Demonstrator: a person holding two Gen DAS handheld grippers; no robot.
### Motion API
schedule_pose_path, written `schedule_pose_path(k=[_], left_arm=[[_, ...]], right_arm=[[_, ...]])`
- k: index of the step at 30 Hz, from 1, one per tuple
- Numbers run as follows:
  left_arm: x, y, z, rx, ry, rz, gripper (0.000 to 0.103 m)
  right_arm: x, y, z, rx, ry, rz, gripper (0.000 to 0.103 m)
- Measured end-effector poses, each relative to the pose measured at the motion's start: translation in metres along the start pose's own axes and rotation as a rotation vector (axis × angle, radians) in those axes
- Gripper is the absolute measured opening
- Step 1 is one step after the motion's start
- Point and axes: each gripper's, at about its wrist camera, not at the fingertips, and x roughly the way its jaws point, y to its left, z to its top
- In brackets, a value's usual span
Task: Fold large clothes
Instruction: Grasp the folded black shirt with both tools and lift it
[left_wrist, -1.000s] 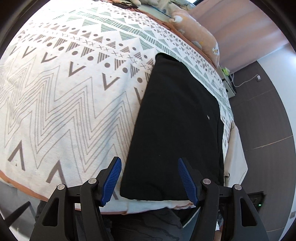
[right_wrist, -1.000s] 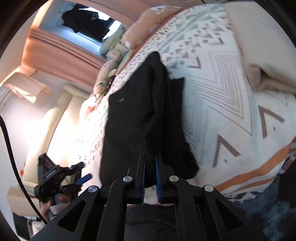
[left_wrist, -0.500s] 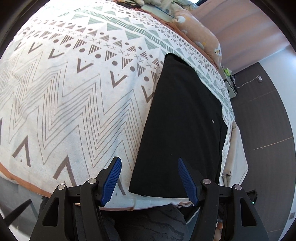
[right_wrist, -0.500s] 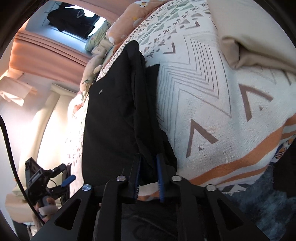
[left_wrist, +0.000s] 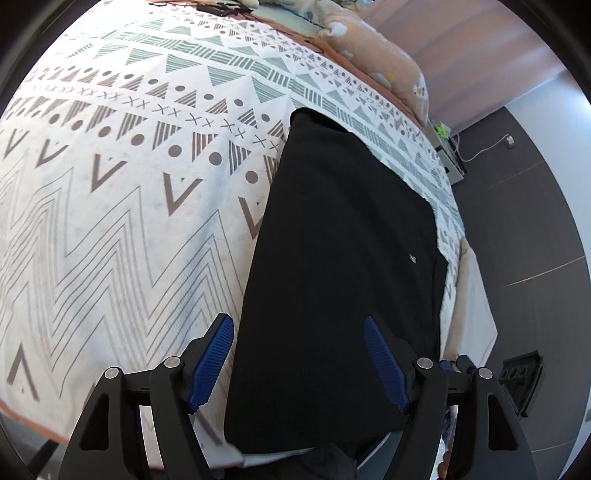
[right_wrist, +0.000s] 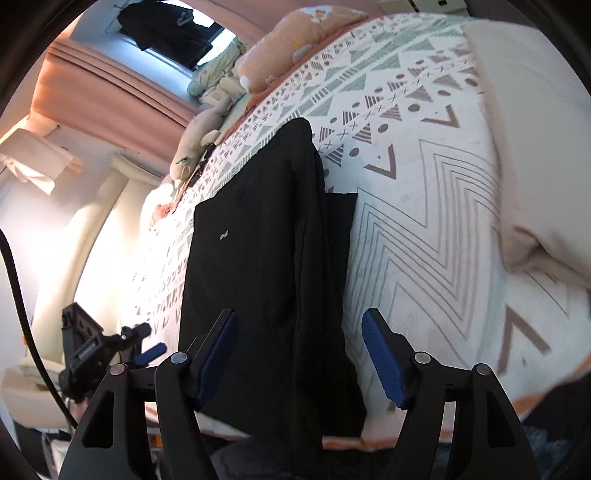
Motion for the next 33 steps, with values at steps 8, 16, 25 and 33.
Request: schedule_pose_path(k=[8,16,25,33], left_arm=[[0.035,0.008,0.032,0.003,0.023,0.013,0.074],[0.064,0.018,0.067,-0.024,0.029,-0.030,0.069],[0.085,0.008,0.096,-0.003,0.039,-0.047,0.057],[0.088,-0.021,0.100,0.103,0.036,0.011,0.057]], right_arm=[[0.047,-0.006,0.033,0.014,0.094,0.000,0.077],[0.087,-0.015,0.051,0.064,0.173,0.081,0.077],[0.114,-0.008,0.080,0.076,0.225,0.112,0.077],[0.128,0.000,0.097,0.048,0.188,0.083,0.056]])
